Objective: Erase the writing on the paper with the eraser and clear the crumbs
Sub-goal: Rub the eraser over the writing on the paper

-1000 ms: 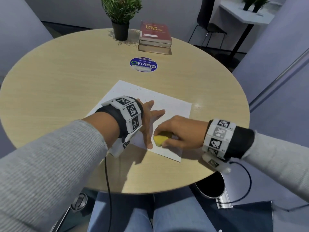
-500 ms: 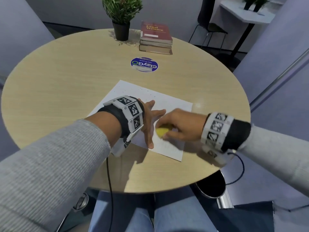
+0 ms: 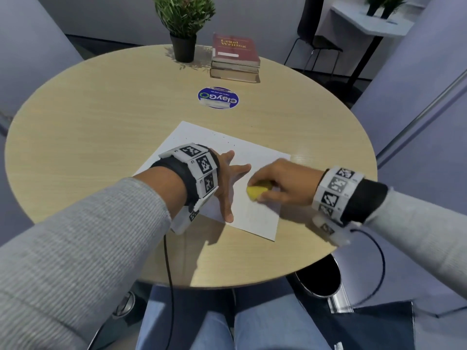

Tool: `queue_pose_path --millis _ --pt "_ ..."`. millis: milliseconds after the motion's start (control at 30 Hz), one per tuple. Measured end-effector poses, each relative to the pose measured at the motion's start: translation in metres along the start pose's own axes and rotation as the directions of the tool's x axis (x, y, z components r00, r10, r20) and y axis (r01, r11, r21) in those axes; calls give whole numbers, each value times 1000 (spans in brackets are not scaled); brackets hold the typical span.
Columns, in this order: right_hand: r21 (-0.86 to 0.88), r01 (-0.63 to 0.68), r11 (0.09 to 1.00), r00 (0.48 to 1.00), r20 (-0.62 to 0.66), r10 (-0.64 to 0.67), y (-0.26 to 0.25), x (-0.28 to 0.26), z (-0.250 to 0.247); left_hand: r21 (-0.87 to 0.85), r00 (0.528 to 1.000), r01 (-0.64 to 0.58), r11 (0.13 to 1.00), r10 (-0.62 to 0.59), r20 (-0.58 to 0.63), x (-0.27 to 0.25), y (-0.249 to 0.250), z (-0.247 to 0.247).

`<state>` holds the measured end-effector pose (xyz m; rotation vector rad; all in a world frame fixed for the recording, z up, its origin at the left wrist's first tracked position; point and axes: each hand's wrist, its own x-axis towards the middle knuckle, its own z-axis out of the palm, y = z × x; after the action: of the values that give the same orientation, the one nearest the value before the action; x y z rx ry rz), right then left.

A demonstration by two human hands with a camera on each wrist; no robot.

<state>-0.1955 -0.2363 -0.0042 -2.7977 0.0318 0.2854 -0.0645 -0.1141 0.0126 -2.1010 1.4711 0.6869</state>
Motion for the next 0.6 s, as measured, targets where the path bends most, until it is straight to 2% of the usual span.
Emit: queue_pose_path --millis 67,167,233,267,367,433,533,600 --pt "-48 -45 998 997 -57 42 10 2 -4 7 1000 4 1000 -4 -4 -1 1 0" --pt "65 113 991 993 15 -114 -19 -8 12 1 1000 7 1000 -7 8 0 -1 -1" --pt "90 169 981 981 81 -176 -29 -12 22 0 1000 0 1000 0 10 2 -2 0" --pt "91 139 986 986 80 -146 -26 -10 18 -2 1000 -1 1000 1 9 2 -1 0" --pt "46 -55 997 998 -14 56 7 0 -2 7 1000 4 1000 -4 4 1 0 0" --pt "32 -81 996 995 -54 82 14 -2 -1 -5 1000 4 1000 -4 3 0 -1 0" --pt "111 70 991 996 51 -76 -16 -15 14 -15 1000 0 1000 0 0 0 -1 0" --pt "105 94 990 990 91 -103 -17 -18 16 -8 1000 0 1000 0 0 1 -2 0"
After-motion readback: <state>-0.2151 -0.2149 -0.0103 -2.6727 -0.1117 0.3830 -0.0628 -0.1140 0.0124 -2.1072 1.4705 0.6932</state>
